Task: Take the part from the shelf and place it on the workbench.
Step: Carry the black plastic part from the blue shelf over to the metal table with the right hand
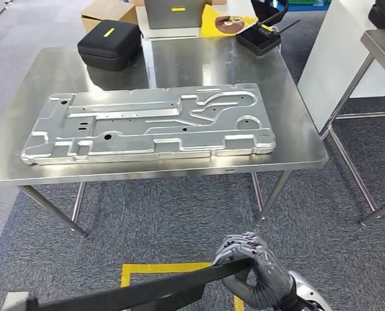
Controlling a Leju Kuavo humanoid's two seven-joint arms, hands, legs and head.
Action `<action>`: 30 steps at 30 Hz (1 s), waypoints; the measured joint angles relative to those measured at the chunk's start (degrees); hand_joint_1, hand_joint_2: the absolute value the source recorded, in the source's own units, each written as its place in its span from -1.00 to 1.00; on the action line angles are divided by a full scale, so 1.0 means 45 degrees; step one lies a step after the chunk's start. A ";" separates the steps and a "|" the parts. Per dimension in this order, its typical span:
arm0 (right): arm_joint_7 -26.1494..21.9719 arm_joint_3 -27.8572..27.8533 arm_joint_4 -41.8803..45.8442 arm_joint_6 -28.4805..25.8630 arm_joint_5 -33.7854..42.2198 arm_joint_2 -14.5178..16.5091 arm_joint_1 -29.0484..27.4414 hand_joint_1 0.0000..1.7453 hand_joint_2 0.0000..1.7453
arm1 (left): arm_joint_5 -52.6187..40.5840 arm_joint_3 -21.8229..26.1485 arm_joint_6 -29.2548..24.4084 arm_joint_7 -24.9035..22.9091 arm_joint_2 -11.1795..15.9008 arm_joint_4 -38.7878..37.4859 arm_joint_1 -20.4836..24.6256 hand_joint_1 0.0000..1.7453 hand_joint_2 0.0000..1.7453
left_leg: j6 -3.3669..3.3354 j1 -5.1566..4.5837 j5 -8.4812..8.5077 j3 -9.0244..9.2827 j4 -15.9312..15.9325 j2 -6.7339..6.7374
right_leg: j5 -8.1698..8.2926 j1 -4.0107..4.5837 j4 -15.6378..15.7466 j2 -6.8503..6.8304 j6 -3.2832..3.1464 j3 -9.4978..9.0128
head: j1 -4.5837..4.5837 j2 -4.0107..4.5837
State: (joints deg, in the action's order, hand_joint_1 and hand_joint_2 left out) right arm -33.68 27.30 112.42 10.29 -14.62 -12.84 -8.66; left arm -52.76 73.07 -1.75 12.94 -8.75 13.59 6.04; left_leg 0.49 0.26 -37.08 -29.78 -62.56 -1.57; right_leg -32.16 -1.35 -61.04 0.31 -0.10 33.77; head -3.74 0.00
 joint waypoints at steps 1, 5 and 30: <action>-0.0001 0.0000 0.0008 0.0000 -0.0001 0.0008 -0.0004 1.00 1.00 | 0.0000 0.0000 0.0000 0.0005 -0.0004 0.0000 0.0023 -1.00 1.00 | 0.0056 0.0008 -0.0248 -0.0441 -0.0765 0.0116 | -0.0075 0.0001 0.0004 -0.0041 -0.0054 -0.0081 | -0.0016 0.0000; -0.0001 0.0001 0.0013 0.0000 -0.0007 0.0032 -0.0016 1.00 1.00 | 0.0000 0.0000 0.0000 0.0008 -0.0004 -0.0004 -0.0032 -1.00 1.00 | 0.0063 0.0019 -0.0175 -0.2138 -0.2788 0.0194 | -0.0431 0.0021 0.0005 -0.0107 -0.0093 -0.0514 | -0.0021 0.0000; -0.0276 -0.0335 0.0711 -0.0619 -0.0236 0.0345 -0.0045 1.00 1.00 | 0.0034 0.0001 -0.0002 0.0106 0.0035 0.0006 0.0029 -1.00 1.00 | -0.0049 -0.0062 0.0072 0.0315 0.0359 0.0252 | 0.0032 0.0040 -0.0053 -0.0100 0.0024 0.0065 | -0.0024 0.0000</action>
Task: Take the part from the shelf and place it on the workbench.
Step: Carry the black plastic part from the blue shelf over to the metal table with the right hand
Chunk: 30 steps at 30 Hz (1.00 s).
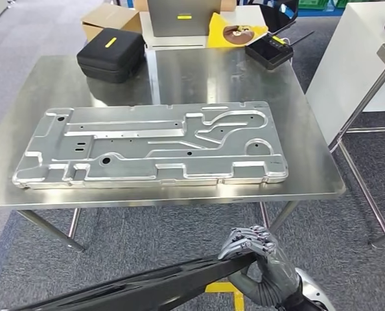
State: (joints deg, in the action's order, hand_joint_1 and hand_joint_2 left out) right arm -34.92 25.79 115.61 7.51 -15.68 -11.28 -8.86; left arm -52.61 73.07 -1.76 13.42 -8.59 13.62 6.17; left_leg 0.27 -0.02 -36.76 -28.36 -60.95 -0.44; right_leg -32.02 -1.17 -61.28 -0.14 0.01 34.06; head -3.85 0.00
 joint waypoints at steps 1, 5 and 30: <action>-0.0005 -0.0009 0.0049 -0.0013 -0.0008 0.0034 0.0006 1.00 1.00 | 0.0000 -0.0001 0.0001 0.0002 0.0001 0.0000 0.0012 -1.00 1.00 | 0.0068 0.0020 -0.0228 -0.0319 -0.0597 0.0005 | -0.0064 -0.0023 0.0027 -0.0028 -0.0058 -0.0096 | -0.0007 0.0000; -0.0012 -0.0058 0.0104 -0.0031 -0.0015 0.0109 -0.0003 1.00 1.00 | 0.0000 0.0004 0.0002 0.0004 0.0009 0.0000 -0.0053 -1.00 1.00 | 0.0176 0.0071 -0.0602 -0.2292 -0.3282 0.0009 | -0.0380 -0.0021 0.0038 -0.0046 -0.0122 -0.0450 | -0.0018 0.0000; -0.0090 -0.0293 0.0348 -0.0002 -0.0025 0.0283 -0.0020 1.00 1.00 | 0.0036 0.0027 0.0051 0.0084 0.0095 0.0002 0.0009 -1.00 1.00 | -0.0055 -0.0053 0.0228 0.0089 0.0347 0.0056 | 0.0104 0.0034 0.0018 0.0022 0.0010 0.0128 | -0.0007 0.0000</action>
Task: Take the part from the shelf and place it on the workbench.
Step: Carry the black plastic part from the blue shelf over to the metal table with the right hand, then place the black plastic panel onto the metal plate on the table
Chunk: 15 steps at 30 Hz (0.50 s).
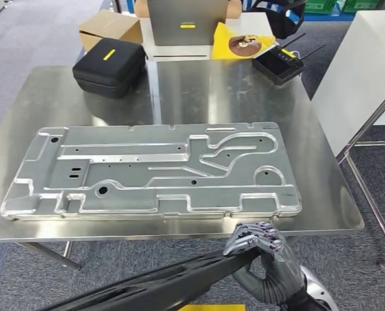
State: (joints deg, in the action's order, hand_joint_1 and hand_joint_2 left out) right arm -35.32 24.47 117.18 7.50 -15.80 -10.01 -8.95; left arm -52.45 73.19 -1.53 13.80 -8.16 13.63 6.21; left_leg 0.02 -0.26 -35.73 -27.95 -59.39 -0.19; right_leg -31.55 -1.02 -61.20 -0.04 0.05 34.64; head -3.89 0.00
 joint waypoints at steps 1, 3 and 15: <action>-0.0015 -0.0005 0.0023 0.0000 0.0001 0.0011 0.0005 1.00 1.00 | -0.0001 0.0000 0.0000 0.0006 0.0002 0.0001 0.0020 -1.00 1.00 | 0.0073 0.0013 -0.0163 -0.0130 -0.0336 -0.0001 | -0.0059 -0.0041 0.0047 -0.0027 -0.0066 -0.0112 | -0.0010 0.0000; -0.0035 -0.0012 0.0063 0.0000 0.0002 0.0029 0.0004 1.00 1.00 | -0.0002 0.0000 0.0000 0.0011 0.0010 0.0002 0.0027 -1.00 1.00 | 0.0203 0.0074 -0.0646 -0.0889 -0.1691 0.0000 | -0.0197 -0.0067 0.0082 -0.0073 -0.0156 -0.0306 | -0.0025 0.0000; -0.0055 -0.0274 0.0102 -0.0294 -0.0250 0.0044 -0.0013 1.00 1.00 | -0.0001 0.0006 -0.0009 0.0060 0.0034 0.0002 -0.0114 -1.00 1.00 | 0.0123 0.0029 0.1199 -0.1723 -0.0484 -0.0027 | -0.0917 -0.0038 0.0171 0.0032 0.0084 -0.1120 | -0.0047 0.0000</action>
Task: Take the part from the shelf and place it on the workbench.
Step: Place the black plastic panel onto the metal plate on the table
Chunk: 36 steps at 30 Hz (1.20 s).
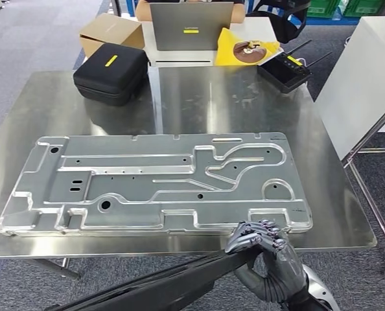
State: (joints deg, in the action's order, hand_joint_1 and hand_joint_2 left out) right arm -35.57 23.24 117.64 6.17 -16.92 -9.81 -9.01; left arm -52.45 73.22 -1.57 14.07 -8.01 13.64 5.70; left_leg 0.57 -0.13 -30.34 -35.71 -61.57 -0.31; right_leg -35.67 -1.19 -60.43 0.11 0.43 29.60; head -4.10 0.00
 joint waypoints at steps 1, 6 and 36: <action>0.0035 -0.0078 0.0007 -0.0068 -0.0065 -0.0002 0.0010 1.00 1.00 | 0.0001 0.0000 -0.0006 0.0004 0.0002 0.0000 0.0002 -1.00 1.00 | -0.0015 0.0005 -0.0017 0.0017 -0.0009 -0.0007 | -0.0007 0.0004 0.0057 -0.0006 0.0014 -0.0056 | 0.0004 0.0000; 0.0463 -0.0649 0.0080 -0.0935 -0.1085 -0.0015 0.0033 1.00 1.00 | 0.0004 0.0000 -0.0010 0.0027 0.0000 0.0000 0.0050 -1.00 1.00 | -0.0143 0.0006 -0.0123 0.0136 -0.0003 -0.0008 | -0.0040 0.0011 0.0245 -0.0007 0.0089 -0.0265 | 0.0003 0.0000; 0.3364 -0.4503 -0.1036 -0.1978 -0.6057 -0.1159 0.2693 1.00 1.00 | -0.0536 -0.0187 0.0336 0.0338 -0.0002 0.0000 0.0061 -1.00 1.00 | -0.0176 0.0006 -0.0140 0.0237 0.0004 -0.0008 | -0.0028 0.0025 0.0282 -0.0007 0.0193 -0.0359 | 0.0002 0.0000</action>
State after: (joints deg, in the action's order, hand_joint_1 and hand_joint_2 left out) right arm -20.43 2.98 112.98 -2.73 -44.18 -15.03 3.11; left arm -54.86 72.38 -0.06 15.59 -8.02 13.64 5.97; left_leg -0.22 -0.10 -30.97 -34.64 -61.55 -0.35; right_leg -35.80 -1.08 -59.16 0.07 1.30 27.99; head -4.09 0.00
